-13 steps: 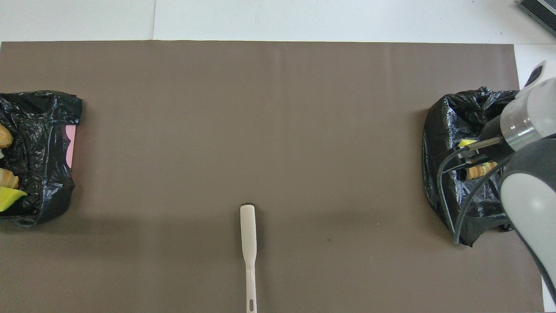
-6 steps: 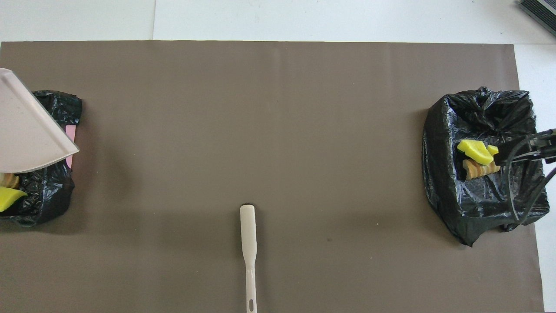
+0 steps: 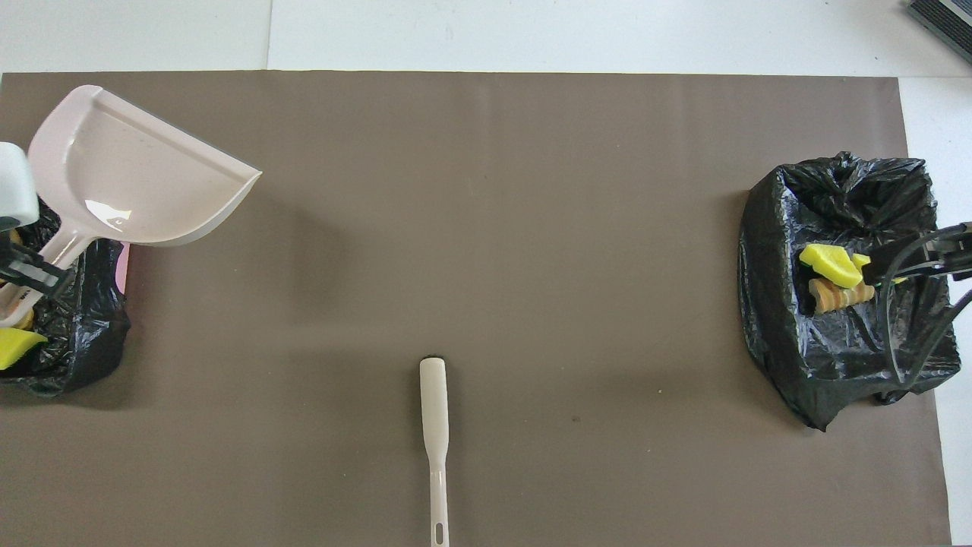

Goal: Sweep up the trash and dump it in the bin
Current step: 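Bring the dustpan back and set it on the mat with the left gripper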

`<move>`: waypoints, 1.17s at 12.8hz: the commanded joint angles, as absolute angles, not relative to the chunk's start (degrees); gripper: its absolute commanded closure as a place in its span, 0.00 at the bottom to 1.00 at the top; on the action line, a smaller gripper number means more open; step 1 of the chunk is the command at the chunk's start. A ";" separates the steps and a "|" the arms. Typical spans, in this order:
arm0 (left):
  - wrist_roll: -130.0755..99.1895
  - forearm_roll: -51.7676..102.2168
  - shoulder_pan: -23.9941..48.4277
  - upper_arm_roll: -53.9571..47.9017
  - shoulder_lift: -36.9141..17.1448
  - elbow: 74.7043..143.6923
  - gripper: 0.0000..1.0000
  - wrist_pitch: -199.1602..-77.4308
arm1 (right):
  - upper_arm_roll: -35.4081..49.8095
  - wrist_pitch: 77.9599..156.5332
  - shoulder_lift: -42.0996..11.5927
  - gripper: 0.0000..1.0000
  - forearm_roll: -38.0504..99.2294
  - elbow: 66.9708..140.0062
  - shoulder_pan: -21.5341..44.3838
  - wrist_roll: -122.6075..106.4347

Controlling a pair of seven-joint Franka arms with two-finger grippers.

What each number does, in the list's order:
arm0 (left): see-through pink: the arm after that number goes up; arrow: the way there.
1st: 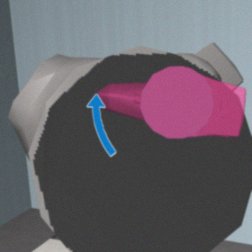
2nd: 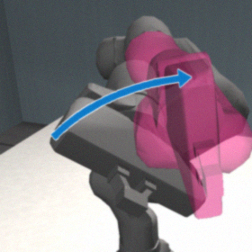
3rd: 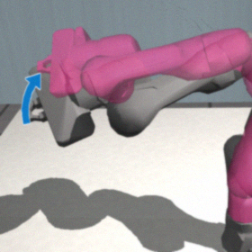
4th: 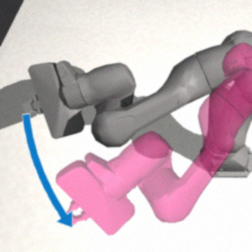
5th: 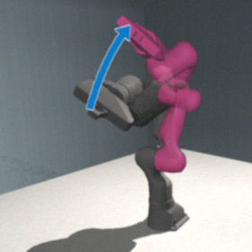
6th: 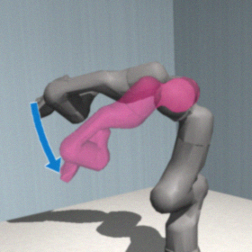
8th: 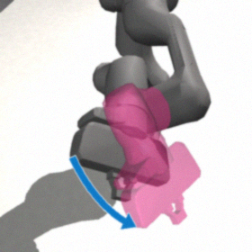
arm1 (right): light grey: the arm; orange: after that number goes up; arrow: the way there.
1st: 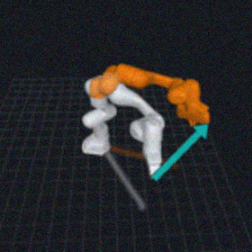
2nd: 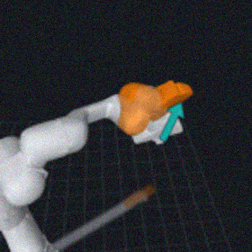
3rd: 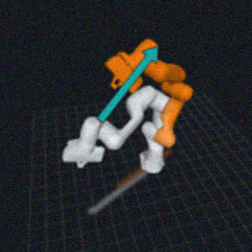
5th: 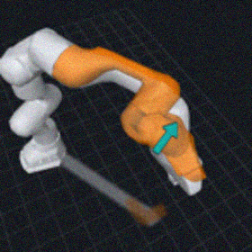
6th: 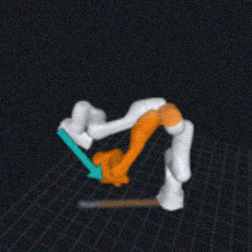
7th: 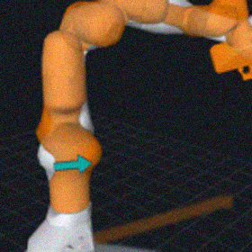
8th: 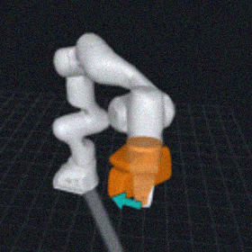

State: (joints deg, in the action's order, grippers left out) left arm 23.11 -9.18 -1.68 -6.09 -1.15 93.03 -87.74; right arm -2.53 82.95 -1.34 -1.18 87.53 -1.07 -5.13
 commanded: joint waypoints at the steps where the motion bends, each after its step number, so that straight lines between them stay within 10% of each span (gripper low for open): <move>1: 10.69 -6.51 4.54 -5.10 0.70 97.20 1.00 -93.23 | -2.02 83.58 -0.79 0.00 -0.44 87.71 -1.23 -5.71; 15: -26.54 5.45 29.97 -5.10 -18.27 98.61 1.00 -119.18 | -1.32 87.98 -0.70 0.00 -0.88 87.63 -0.53 4.31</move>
State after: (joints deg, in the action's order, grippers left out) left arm -26.13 4.51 28.92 -6.31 -17.65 99.54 -119.10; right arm -1.80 88.02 -1.35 -1.37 87.41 -0.22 3.19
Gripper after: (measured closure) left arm 0.687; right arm 0.000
